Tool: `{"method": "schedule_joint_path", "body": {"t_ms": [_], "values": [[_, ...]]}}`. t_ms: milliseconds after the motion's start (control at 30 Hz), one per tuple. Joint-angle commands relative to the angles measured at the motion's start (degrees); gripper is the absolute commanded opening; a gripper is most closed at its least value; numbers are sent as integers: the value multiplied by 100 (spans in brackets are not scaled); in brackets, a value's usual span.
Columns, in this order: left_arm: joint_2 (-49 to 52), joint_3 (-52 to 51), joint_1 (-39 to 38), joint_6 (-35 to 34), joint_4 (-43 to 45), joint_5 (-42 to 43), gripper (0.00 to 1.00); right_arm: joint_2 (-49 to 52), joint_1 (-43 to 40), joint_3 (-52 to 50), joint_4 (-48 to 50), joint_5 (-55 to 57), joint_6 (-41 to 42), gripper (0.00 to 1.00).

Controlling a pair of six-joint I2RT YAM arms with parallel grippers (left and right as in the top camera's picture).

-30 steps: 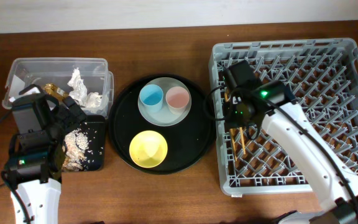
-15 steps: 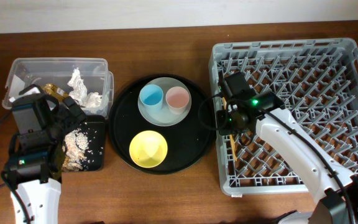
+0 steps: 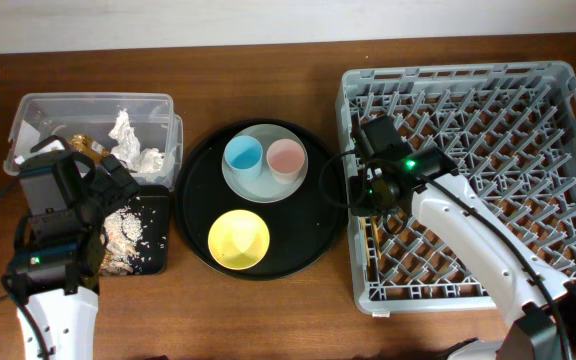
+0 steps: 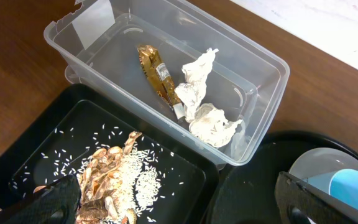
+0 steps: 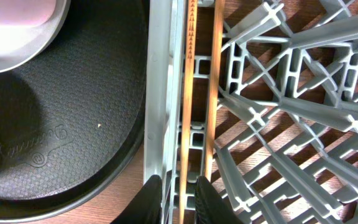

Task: Sort waste into correct bins and load items into the dishwasher rack
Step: 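Insert the second chopstick into the grey dish rack, then move the right gripper to the yellow bowl and grasp its rim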

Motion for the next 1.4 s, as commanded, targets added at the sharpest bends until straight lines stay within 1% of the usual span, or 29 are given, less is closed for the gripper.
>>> {"method": "schedule_joint_path", "body": {"t_ms": [0, 67, 100, 167, 200, 267, 300, 333, 400, 467, 500, 600, 667, 733, 833, 900, 967, 1200, 1233, 1367], "values": [[-9, 68, 24, -72, 7, -24, 99, -59, -13, 214, -201, -389, 24, 19], [-9, 68, 24, -72, 7, -24, 99, -249, 144, 577, -422, -905, -17, 20], [-9, 68, 24, -70, 7, -24, 99, -391, 341, 682, -352, -1322, -173, 23], [-9, 68, 24, -70, 7, -24, 99, -514, 898, 710, -44, -2035, -424, 28], [-9, 68, 24, -72, 9, -24, 99, -501, 1220, 710, 37, -2107, -433, 29], [-9, 68, 24, -70, 7, -24, 99, -426, 1834, 704, 138, -2085, -562, 30], [-9, 68, 24, -72, 7, -24, 99, -341, 2258, 675, 299, -2059, -789, 30], [-9, 68, 24, -72, 7, -24, 99, -269, 2507, 660, 424, -2028, -984, 32], [-9, 68, 24, -72, 7, -24, 99, -28, 3058, 658, 815, -1412, -1093, 36], [-9, 68, 24, -72, 7, -24, 99, 267, 3453, 658, 1296, -938, -1121, 37], [-9, 68, 24, -70, 7, -24, 99, 452, 3587, 658, 1545, -883, -1252, 37], [-9, 68, 24, -72, 7, -24, 99, 1095, 3803, 658, 2070, -879, -1467, 38], [-9, 68, 24, -70, 7, -24, 99, 1512, 3805, 658, 2190, -879, -1547, 41], [-9, 68, 24, -72, 7, -24, 99, 1779, 3816, 658, 2214, -885, -1541, 41], [-9, 68, 24, -72, 7, -24, 99, 2050, 3860, 656, 2546, -881, -1545, 42], [-9, 68, 24, -70, 7, -24, 99, 2129, 3849, 656, 2857, -820, -1609, 42], [-9, 68, 24, -72, 7, -24, 99, 2131, 3849, 658, 2959, -496, -1606, 42], [-9, 68, 24, -70, 7, -24, 99, 2138, 3842, 634, 2907, -278, -1585, 40], [-9, 68, 24, -72, 7, -24, 99, 2138, 3845, 595, 2894, -280, -1585, 36], [-9, 68, 24, -72, 7, -24, 99, 2138, 3845, 531, 2846, -280, -1585, 30]]}}
